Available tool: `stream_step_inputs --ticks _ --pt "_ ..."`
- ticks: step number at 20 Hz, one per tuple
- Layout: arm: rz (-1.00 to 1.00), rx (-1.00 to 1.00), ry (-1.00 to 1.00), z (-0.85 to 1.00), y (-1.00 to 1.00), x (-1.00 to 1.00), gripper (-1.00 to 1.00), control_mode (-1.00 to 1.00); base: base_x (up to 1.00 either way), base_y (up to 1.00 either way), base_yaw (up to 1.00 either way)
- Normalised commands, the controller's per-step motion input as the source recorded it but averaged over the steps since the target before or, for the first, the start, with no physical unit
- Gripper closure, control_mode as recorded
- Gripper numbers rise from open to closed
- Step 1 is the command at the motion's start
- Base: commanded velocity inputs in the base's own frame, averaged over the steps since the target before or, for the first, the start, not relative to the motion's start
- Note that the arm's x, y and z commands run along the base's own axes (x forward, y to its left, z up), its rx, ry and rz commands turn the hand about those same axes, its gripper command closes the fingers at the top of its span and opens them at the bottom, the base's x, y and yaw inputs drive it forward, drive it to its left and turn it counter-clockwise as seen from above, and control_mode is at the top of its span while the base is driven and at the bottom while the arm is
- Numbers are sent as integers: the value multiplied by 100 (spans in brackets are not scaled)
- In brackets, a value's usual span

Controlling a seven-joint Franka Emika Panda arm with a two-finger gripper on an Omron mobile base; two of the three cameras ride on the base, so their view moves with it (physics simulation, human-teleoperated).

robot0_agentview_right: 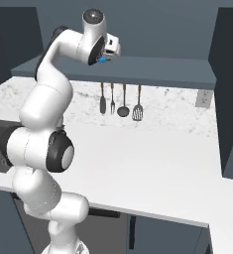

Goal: Gather all objects into one cabinet and sort the glasses and bowls to opposite sides.

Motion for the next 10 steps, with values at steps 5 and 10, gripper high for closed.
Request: stream_step_inputs --ticks 5,10 --pt "-7 2 0 -3 3 46 -100 -100 0 0 0" --pt "2 7 -1 -32 3 40 -100 -100 0 0 0"
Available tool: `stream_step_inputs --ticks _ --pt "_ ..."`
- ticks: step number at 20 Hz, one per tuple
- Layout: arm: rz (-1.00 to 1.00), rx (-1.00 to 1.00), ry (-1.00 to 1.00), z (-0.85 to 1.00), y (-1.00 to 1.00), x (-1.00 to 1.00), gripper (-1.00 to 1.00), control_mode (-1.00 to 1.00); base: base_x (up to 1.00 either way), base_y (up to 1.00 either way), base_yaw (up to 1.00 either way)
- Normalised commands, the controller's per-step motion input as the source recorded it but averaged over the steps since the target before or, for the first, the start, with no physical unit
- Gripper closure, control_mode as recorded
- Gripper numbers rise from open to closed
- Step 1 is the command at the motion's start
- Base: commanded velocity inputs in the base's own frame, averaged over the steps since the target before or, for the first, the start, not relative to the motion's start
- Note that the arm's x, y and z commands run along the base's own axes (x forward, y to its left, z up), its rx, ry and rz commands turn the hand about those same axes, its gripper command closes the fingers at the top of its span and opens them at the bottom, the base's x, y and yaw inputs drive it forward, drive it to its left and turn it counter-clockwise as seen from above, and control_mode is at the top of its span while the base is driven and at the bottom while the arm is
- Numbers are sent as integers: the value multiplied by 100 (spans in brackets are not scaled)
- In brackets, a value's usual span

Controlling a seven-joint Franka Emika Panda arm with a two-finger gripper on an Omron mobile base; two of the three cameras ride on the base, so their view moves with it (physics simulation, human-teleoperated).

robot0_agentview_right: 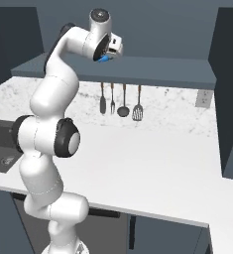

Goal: Gather all objects into one cabinet and sort the glasses and bowls to opposite sides.

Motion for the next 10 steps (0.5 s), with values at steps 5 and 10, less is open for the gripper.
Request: stream_step_inputs --ticks 5,10 --pt "0 0 -10 -34 0 46 -100 -100 0 0 0" --pt "0 -3 -17 -22 15 34 -100 -100 0 0 0"
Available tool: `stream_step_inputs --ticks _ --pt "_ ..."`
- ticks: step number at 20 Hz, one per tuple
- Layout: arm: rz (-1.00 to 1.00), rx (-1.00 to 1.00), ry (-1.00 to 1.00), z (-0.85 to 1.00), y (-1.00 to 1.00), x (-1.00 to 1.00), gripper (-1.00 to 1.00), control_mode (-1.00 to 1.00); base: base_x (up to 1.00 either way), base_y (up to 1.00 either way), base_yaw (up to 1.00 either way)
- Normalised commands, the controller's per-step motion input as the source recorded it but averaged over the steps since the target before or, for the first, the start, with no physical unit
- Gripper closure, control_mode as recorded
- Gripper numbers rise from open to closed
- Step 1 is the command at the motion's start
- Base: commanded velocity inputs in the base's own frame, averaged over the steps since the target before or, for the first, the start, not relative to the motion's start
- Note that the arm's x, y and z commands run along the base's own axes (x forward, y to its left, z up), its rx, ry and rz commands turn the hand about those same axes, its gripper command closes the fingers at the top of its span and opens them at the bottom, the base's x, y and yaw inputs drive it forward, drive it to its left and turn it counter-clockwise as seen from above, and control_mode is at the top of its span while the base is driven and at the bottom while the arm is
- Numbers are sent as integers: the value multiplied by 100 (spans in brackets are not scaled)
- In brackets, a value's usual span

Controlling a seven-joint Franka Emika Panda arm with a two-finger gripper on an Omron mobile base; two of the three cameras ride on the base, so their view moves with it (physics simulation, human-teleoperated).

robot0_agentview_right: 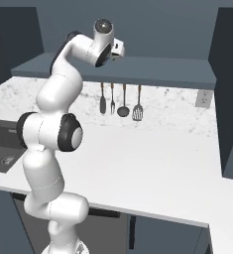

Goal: Gather all objects into one cabinet and sort the glasses and bowls to opposite sides.

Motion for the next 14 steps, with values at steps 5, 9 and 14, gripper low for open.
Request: stream_step_inputs --ticks 5,9,14 --pt "0 -1 -13 -9 31 8 -100 -100 0 0 0" --pt "0 0 -3 0 20 4 -100 -100 0 0 0" --pt "0 0 0 0 5 11 -100 -100 0 0 0"
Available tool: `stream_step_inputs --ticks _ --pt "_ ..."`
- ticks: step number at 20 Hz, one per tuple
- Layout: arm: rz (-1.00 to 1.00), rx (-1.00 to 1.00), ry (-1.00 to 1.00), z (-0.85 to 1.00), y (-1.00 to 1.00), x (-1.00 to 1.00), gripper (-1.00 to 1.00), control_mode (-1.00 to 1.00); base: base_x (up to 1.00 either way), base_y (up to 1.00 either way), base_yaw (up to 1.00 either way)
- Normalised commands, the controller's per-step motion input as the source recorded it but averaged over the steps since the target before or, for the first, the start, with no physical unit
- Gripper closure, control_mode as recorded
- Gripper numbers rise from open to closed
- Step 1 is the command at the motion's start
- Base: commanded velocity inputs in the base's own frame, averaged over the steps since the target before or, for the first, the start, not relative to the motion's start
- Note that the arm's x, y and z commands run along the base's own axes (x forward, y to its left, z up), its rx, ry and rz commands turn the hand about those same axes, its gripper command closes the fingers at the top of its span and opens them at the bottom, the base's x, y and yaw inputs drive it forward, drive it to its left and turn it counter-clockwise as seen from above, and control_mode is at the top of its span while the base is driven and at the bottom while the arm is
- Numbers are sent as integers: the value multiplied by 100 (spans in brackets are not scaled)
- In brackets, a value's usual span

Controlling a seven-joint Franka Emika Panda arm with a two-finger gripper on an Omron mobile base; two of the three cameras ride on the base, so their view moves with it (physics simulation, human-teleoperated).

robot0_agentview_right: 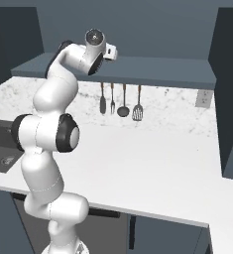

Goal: Gather all objects into one cabinet and sort the glasses and bowls to opposite sides.

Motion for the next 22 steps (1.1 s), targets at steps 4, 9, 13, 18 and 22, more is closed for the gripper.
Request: stream_step_inputs --ticks 4,9,13,18,22 --pt "0 0 0 0 0 21 -100 -100 0 0 0" --pt "0 1 0 0 0 1 -100 -100 0 0 0" --pt "0 1 0 0 8 0 -100 -100 0 0 0" --pt "0 4 0 -2 22 0 100 -100 0 0 0" --pt "0 2 0 0 0 0 100 -100 0 0 0"
